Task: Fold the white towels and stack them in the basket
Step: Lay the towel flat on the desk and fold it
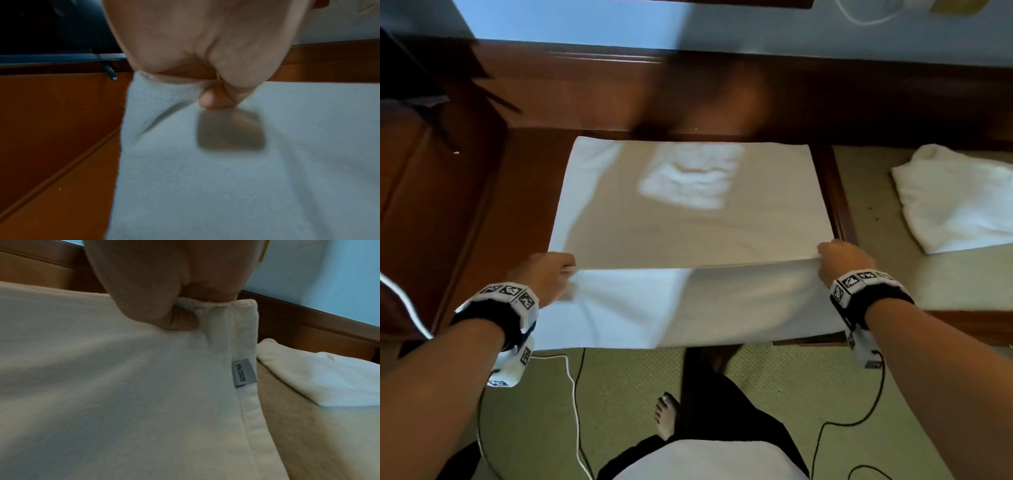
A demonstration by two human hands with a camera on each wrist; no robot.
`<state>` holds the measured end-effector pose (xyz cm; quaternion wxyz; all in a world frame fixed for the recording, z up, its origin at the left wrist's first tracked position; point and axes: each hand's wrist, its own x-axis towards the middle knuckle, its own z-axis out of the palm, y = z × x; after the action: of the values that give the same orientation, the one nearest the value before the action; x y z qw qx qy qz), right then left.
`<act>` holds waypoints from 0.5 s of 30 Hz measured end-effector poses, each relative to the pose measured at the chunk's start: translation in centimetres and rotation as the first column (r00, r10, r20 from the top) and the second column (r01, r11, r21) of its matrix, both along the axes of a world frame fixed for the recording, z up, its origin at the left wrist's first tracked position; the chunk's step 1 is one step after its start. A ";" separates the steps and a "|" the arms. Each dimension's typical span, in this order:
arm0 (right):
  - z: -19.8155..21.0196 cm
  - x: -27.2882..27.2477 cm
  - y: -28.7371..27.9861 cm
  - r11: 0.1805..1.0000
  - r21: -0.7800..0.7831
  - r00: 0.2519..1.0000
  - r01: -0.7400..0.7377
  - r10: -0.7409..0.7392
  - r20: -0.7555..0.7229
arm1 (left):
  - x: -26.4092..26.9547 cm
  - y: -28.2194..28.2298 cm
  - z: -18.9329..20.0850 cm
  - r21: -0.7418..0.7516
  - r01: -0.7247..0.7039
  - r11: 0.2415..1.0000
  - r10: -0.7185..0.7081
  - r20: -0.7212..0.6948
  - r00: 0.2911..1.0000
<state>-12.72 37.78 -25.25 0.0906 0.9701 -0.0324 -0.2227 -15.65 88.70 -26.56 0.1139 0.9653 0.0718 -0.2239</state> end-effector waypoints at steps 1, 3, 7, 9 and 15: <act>0.0 1.2 -0.1 1.000 0.000 1.000 0.000 0.000 0.023 | 1.0 0.0 0.2 -0.004 -0.012 1.000 0.012 0.023 1.000; -0.2 3.7 -0.4 1.000 0.006 0.999 -0.005 0.005 0.054 | 3.1 0.1 0.4 -0.003 -0.028 1.000 0.028 0.046 0.999; -1.5 8.4 -0.6 0.999 0.041 0.999 -0.007 0.005 0.047 | 7.5 -0.3 0.0 0.049 -0.035 0.998 0.032 0.045 0.998; -2.4 10.2 -0.6 0.998 0.059 1.000 0.002 -0.003 0.023 | 9.3 -0.6 -0.7 0.088 -0.046 0.995 0.043 0.032 0.999; -5.1 12.4 -0.8 0.998 0.068 1.000 0.014 -0.014 -0.005 | 11.6 -1.2 -3.5 0.144 -0.104 0.984 0.095 0.069 0.993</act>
<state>-0.28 36.94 -30.36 0.0561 0.9719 -0.0313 -0.2263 -4.00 87.48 -30.08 0.0558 0.9727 0.1329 -0.1818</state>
